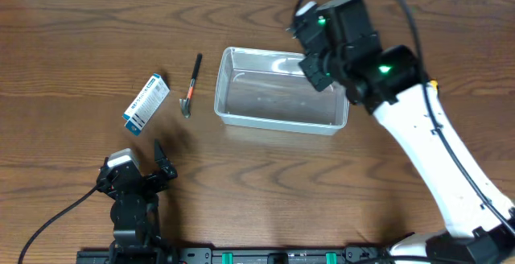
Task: Pack container
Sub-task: 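Carry the screwdriver into the clear container and release it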
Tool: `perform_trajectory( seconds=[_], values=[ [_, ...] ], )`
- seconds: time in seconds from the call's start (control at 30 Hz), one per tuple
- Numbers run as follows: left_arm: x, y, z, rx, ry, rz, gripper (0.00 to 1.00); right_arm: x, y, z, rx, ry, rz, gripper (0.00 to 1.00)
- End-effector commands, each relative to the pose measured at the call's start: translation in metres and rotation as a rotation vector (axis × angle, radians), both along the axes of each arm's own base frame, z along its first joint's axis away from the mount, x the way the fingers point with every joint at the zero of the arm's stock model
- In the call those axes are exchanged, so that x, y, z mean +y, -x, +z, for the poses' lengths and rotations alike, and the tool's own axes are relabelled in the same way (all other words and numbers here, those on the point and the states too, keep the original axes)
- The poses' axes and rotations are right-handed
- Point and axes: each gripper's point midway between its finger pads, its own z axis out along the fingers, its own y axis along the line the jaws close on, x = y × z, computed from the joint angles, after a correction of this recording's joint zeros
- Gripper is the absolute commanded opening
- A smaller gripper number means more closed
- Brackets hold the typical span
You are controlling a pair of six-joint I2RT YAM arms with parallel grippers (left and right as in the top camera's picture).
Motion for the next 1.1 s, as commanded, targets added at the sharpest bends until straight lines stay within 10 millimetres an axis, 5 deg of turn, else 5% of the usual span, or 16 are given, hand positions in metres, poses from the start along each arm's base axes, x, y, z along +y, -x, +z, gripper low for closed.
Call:
perform_trajectory(
  seconds=[0.0, 0.4, 0.7, 0.93, 1.0, 1.07],
  values=[
    [0.002, 0.000, -0.011, 0.025, -0.007, 0.006, 0.98, 0.013, -0.009, -0.026, 0.021, 0.102, 0.097, 0.01],
    [0.002, 0.000, -0.011, 0.025, -0.007, 0.006, 0.98, 0.037, -0.038, -0.141, 0.166, 0.266, 0.239, 0.02],
    [0.001, 0.000, -0.011, 0.025, -0.007, 0.006, 0.98, 0.040, -0.028, -0.215, 0.333, 0.297, 0.272, 0.02],
    [0.002, 0.000, -0.011, 0.025, -0.007, 0.006, 0.98, 0.038, -0.025, -0.229, 0.367, 0.312, 0.274, 0.03],
    [0.002, 0.000, -0.011, 0.025, -0.007, 0.006, 0.98, 0.037, -0.024, -0.229, 0.370, 0.313, 0.274, 0.10],
    [0.002, 0.000, -0.011, 0.025, -0.007, 0.006, 0.98, 0.036, -0.022, -0.230, 0.377, 0.316, 0.274, 0.28]
  ],
)
